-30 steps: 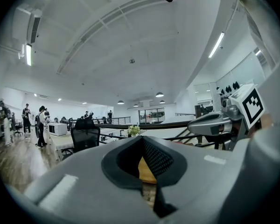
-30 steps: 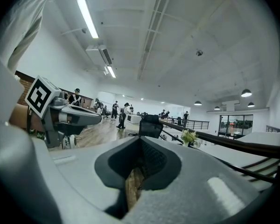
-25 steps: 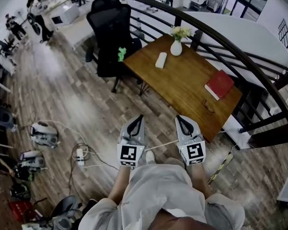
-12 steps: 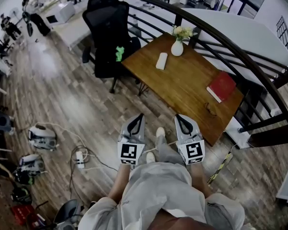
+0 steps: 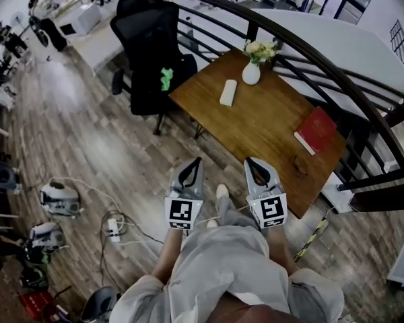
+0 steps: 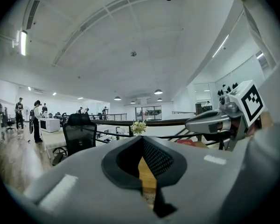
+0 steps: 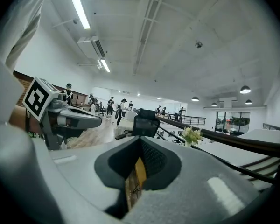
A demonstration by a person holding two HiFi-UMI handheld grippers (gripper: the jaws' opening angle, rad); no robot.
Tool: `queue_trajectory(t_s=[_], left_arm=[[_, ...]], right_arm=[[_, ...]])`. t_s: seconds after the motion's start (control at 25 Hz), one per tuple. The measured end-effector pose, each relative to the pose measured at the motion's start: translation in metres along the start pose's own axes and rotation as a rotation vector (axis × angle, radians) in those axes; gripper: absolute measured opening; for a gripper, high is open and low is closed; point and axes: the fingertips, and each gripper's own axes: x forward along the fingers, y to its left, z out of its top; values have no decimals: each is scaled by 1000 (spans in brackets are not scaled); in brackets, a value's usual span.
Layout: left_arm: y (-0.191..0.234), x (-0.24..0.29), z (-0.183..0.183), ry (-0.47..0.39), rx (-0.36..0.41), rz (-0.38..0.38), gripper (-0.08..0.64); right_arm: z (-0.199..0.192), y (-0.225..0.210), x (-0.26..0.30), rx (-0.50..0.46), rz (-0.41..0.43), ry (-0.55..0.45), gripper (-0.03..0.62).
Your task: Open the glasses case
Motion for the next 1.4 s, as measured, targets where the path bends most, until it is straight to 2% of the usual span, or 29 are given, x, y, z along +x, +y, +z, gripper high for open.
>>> queue_trajectory(t_s=[0.32, 0.84, 1.04, 1.4], left_arm=[[30, 73, 4, 24, -5, 16, 20], [73, 183, 12, 72, 1, 111, 20], [83, 205, 13, 92, 11, 124, 20], [98, 244, 17, 88, 33, 101, 20]], right_arm=[[1, -48, 68, 11, 29, 10, 3], [1, -129, 171, 35, 132, 2, 3], [-1, -141, 199, 58, 161, -3, 3], [-3, -157, 229, 81, 154, -8, 3]])
